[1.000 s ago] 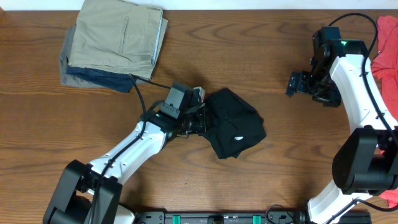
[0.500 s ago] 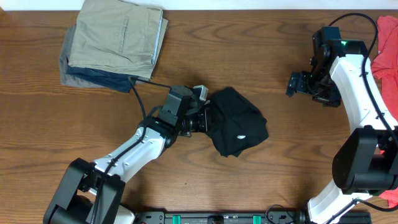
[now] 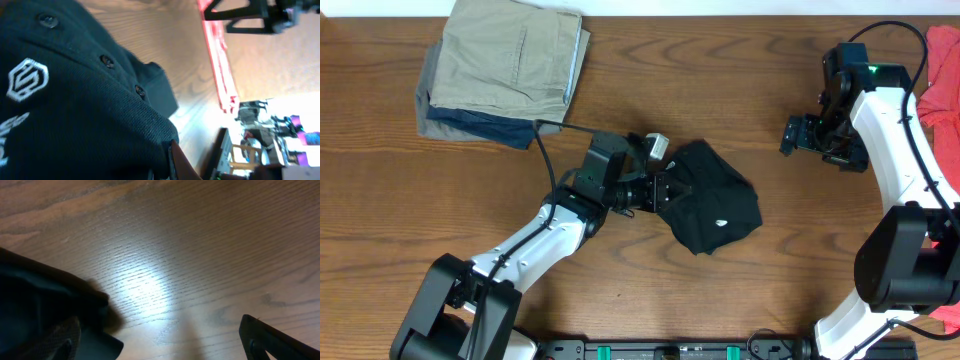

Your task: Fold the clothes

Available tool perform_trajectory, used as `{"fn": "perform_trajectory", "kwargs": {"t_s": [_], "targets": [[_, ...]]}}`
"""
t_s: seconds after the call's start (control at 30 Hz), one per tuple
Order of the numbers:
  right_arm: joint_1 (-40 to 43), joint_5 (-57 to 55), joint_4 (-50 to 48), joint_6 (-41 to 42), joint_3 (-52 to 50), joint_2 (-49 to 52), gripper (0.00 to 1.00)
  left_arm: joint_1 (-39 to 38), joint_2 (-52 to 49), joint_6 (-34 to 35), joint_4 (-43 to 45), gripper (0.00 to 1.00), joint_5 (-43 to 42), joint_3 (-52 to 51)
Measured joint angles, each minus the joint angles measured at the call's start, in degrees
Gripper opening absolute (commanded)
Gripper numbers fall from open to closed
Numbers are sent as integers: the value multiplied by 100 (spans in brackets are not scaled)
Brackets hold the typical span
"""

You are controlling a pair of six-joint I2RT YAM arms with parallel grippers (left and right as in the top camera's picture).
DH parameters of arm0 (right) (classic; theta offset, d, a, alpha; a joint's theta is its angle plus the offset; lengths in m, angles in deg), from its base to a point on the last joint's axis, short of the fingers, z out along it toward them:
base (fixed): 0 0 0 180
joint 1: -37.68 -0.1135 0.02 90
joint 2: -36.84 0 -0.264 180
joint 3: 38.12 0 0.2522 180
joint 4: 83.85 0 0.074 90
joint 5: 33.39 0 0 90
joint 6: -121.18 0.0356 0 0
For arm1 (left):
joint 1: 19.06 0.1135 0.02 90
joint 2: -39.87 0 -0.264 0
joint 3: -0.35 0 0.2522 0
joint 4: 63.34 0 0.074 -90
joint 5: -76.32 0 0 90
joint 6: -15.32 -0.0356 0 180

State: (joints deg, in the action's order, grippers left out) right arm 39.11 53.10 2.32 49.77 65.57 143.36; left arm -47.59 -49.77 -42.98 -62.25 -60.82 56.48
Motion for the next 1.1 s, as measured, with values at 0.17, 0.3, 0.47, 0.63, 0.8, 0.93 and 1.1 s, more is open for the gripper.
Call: {"fn": "perform_trajectory", "kwargs": {"t_s": [0.17, 0.3, 0.47, 0.63, 0.8, 0.93, 1.1], "targets": [[0, 0, 0, 0, 0, 0, 99, 0, 0, -50, -79, 7, -205, 0], [0, -2, 2, 2, 0, 0, 99, 0, -22, -166, -507, 6, -103, -2], [0, 0, 0, 2, 0, 0, 99, 0, -328, -212, -424, 6, 7, -2], [0, 0, -2, 0, 0, 0, 99, 0, -887, -221, -87, 12, 76, -2], [0, -2, 0, 0, 0, 0, 99, 11, -1189, -238, -404, 14, 79, -2], [0, 0, 0, 0, 0, 0, 99, 57, -1187, -240, -695, 15, 39, 17], [0, 0, 0, 0, 0, 0, 99, 70, -1128, -280, -1021, 47, -57, 46]]}}
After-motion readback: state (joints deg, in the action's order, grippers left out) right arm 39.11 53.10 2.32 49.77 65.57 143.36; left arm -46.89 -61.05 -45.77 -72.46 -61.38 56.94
